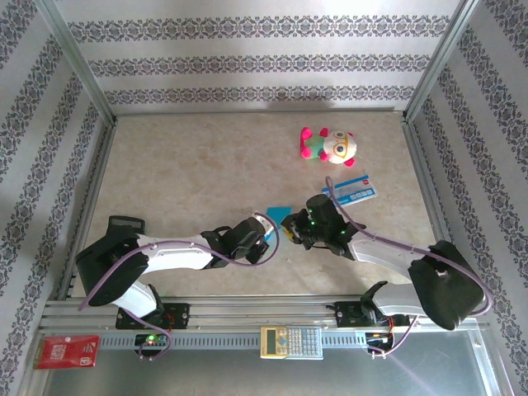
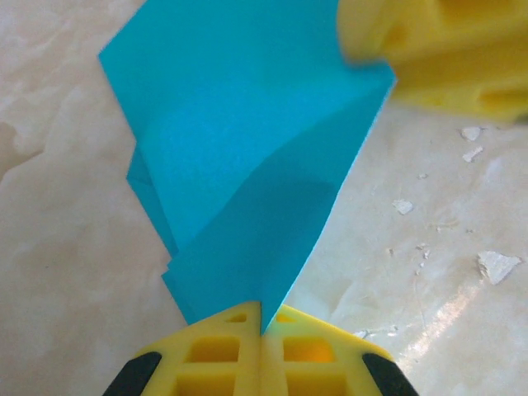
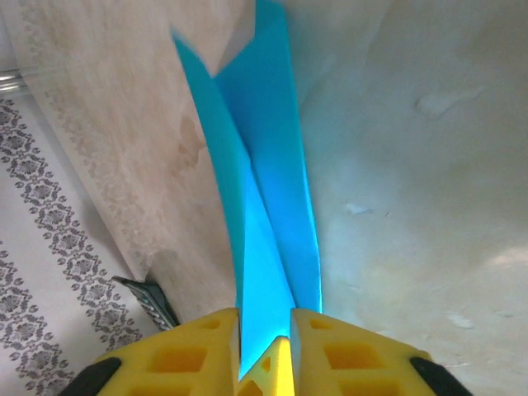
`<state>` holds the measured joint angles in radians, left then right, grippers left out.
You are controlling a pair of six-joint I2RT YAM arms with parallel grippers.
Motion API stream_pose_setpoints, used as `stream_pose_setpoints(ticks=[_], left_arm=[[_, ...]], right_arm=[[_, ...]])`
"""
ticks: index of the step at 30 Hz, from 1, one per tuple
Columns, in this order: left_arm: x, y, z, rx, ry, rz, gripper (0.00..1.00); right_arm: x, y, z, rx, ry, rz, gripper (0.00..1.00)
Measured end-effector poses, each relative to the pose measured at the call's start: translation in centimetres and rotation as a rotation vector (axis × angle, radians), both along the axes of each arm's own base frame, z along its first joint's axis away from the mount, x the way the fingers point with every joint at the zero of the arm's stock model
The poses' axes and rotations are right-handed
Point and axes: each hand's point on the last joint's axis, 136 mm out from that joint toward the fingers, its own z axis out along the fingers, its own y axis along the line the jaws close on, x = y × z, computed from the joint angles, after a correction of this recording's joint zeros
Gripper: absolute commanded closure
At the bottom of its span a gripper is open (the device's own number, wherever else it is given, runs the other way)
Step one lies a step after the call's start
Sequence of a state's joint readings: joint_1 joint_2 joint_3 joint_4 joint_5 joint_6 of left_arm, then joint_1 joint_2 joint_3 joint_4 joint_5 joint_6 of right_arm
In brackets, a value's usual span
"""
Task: Fold a paper plane with a square sheet of paper (pick it up from the middle)
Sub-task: Fold the wing for the fifth time at the center of the table.
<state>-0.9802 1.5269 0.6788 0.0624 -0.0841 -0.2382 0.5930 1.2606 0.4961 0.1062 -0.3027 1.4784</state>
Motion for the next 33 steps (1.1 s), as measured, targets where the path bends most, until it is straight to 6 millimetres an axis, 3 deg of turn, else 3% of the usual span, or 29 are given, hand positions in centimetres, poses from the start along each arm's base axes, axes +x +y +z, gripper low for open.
stream_pose_setpoints(ticks=[5,8,12,21,33], left_arm=[[-1.0,-0.1,-0.3,-0.028,0.029,-0.034,1.00],[-1.3,-0.4,-0.3,-0.043,0.041,-0.050,1.00],[-1.5,-0.8,-0.2,-0.062,0.049,-0.065,1.00],[-3.2,-1.3,-0.6,-0.217,0.155,-0.085,1.00],[-2.2,-2.5,0.1,-0.506,0.368,0.024,1.00]], right_arm=[[0.9,-3.3,2.6,-0.080,-0.102,0.009,0.67],[1.8,-3.9,4.2,-0.131,-0.170,0.055,0.66],[2.8,-2.7,5.3,-0.167,-0.218,0.169,0.62],[5.2,0.3,4.8,-0.242,-0.240,0.429,0.61],[4.4,1.4,4.9,-0.271,-0.309,0.548,0.62]])
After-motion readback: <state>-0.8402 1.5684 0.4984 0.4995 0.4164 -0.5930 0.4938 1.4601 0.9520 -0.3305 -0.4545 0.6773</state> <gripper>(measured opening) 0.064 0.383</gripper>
